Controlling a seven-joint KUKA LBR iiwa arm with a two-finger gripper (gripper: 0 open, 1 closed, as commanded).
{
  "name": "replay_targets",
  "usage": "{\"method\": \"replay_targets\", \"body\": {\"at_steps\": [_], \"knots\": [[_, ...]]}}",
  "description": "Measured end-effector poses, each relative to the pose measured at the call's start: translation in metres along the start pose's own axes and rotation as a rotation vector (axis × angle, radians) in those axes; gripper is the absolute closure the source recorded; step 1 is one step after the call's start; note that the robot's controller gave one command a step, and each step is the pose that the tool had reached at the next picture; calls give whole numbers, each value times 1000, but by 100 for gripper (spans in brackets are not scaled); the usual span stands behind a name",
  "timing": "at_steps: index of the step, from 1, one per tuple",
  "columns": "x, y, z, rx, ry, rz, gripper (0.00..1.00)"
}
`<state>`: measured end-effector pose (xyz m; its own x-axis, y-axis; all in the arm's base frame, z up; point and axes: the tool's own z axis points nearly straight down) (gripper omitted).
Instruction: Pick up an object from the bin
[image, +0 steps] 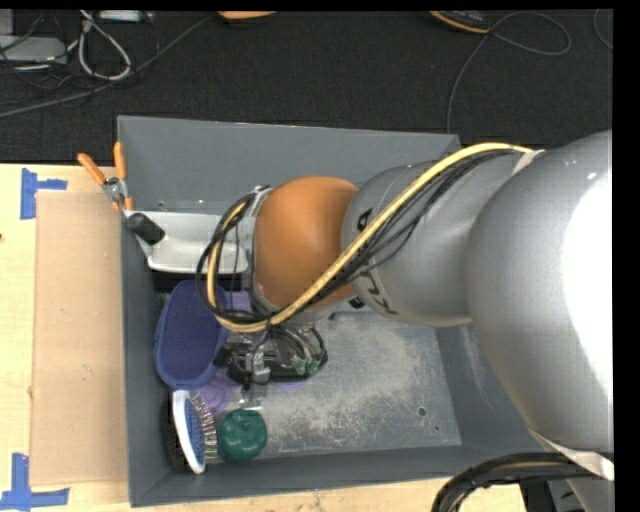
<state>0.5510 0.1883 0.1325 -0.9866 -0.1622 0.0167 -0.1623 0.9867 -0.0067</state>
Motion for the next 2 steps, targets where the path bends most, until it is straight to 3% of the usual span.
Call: {"method": "replay_targets", "body": {"at_steps": [1, 2], "knots": [[-11, -7, 25, 2, 14, -89, 100], [-13, -12, 12, 2, 14, -80, 100]]}}
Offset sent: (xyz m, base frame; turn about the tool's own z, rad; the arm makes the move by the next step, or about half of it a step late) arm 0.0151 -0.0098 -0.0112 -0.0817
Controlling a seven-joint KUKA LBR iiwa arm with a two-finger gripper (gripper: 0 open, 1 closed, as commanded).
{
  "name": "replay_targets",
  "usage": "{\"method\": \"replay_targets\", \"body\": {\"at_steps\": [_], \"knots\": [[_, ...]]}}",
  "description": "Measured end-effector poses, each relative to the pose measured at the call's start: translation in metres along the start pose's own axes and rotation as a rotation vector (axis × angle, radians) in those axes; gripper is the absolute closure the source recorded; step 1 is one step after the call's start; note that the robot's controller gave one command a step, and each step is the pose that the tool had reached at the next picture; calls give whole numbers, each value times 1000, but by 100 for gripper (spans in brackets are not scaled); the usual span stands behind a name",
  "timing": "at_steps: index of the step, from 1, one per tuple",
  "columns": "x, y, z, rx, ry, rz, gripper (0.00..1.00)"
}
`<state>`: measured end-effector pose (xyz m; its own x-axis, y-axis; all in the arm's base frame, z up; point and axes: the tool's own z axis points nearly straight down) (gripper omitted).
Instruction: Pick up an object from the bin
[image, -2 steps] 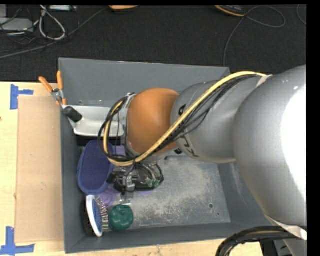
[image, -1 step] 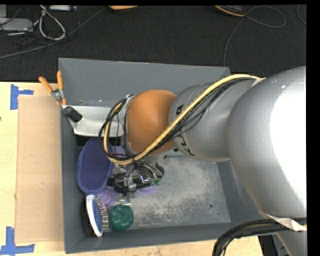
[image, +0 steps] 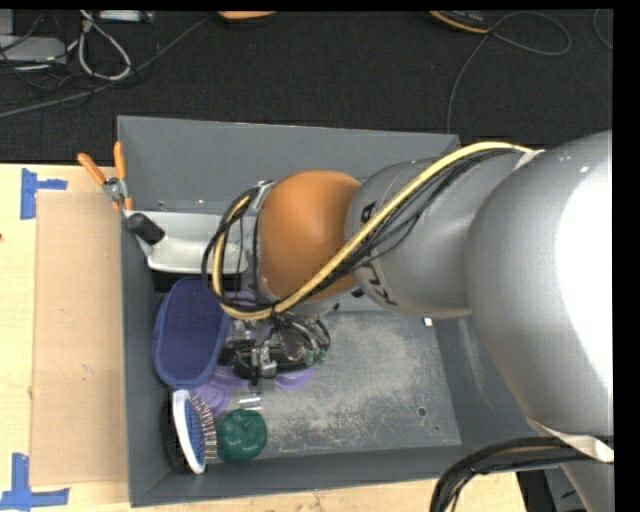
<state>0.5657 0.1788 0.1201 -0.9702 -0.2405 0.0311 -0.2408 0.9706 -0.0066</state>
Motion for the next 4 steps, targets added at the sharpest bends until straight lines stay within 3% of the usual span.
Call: {"method": "replay_targets", "body": {"at_steps": [3, 4], "knots": [[-6, -6, 26, -1, 1, 34, 100], [-4, -8, -25, 0, 9, 18, 100]]}}
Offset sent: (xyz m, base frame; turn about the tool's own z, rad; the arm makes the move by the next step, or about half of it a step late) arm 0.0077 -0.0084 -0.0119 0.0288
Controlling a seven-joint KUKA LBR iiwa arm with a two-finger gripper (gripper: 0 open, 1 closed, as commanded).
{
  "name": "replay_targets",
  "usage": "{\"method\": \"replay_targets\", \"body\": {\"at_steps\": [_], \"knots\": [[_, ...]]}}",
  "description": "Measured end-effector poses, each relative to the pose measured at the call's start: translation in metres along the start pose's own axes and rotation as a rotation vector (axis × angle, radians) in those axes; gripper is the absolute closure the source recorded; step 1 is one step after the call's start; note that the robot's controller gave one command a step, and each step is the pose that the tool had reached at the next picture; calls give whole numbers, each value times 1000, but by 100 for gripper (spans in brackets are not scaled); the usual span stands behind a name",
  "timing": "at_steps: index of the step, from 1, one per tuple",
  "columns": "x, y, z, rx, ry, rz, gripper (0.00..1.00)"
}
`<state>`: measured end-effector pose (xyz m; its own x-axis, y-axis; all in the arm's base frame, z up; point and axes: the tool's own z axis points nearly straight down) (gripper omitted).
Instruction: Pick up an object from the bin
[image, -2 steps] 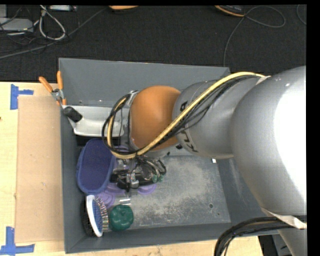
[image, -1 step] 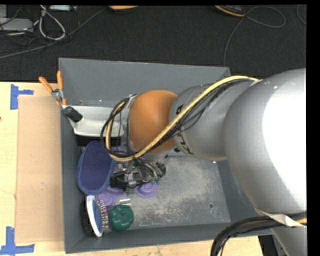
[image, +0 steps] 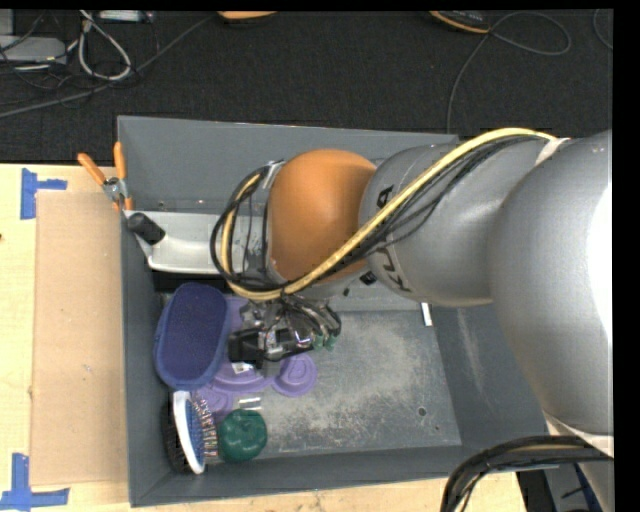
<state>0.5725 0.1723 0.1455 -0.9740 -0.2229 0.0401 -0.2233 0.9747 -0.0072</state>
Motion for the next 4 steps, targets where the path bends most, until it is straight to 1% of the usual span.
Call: {"method": "replay_targets", "body": {"at_steps": [1, 2, 3, 4], "knots": [[-6, 1, -19, -1, -17, 4, 100], [3, 11, 5, 0, 9, -31, 100], [-7, 10, -14, -1, -18, -10, 100], [-3, 11, -8, 0, 6, -1, 100]]}}
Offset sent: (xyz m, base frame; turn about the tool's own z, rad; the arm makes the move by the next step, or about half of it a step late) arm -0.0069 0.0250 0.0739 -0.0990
